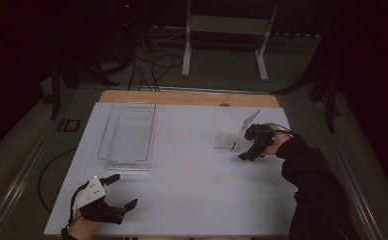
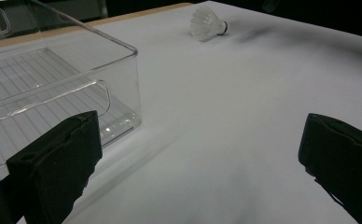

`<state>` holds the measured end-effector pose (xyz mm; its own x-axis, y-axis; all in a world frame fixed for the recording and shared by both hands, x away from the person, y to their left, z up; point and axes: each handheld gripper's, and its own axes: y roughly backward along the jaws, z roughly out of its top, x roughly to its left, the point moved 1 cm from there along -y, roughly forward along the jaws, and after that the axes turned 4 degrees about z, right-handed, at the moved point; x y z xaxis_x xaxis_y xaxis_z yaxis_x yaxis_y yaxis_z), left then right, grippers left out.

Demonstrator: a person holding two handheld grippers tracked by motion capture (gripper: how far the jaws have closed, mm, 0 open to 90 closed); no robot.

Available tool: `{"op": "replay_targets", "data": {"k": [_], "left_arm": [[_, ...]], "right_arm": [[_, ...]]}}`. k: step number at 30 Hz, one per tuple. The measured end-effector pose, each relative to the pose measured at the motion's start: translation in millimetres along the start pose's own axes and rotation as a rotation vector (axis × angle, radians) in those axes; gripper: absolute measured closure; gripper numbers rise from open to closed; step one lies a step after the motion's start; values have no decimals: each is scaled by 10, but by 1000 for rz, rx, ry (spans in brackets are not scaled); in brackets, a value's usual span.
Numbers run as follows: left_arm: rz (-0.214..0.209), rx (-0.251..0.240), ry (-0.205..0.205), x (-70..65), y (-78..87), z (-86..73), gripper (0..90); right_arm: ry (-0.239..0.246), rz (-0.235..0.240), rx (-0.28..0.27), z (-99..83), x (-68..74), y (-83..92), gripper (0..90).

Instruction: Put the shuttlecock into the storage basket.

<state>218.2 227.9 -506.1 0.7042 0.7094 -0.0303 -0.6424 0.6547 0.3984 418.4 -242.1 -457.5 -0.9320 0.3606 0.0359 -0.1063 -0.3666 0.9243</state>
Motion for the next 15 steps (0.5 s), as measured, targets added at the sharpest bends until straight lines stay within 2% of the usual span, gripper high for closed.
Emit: {"op": "replay_targets", "data": {"k": [2, 5, 8, 12, 15], "left_arm": [[3, 0, 3, 2, -1, -1, 2], [4, -8, 14, 13, 3, -2, 2], [2, -6, 12, 7, -6, -3, 2], [-2, -3, 13, 3, -15, -5, 2], [0, -4, 15, 8, -15, -7, 2]], "right_arm": [[44, -22, -1, 16, 11, -40, 134], [54, -24, 24, 44, 9, -96, 129], [46, -20, 32, 71, -24, -140, 132], [35, -14, 8, 98, -84, -160, 141], [34, -21, 12, 124, -105, -200, 132]]}}
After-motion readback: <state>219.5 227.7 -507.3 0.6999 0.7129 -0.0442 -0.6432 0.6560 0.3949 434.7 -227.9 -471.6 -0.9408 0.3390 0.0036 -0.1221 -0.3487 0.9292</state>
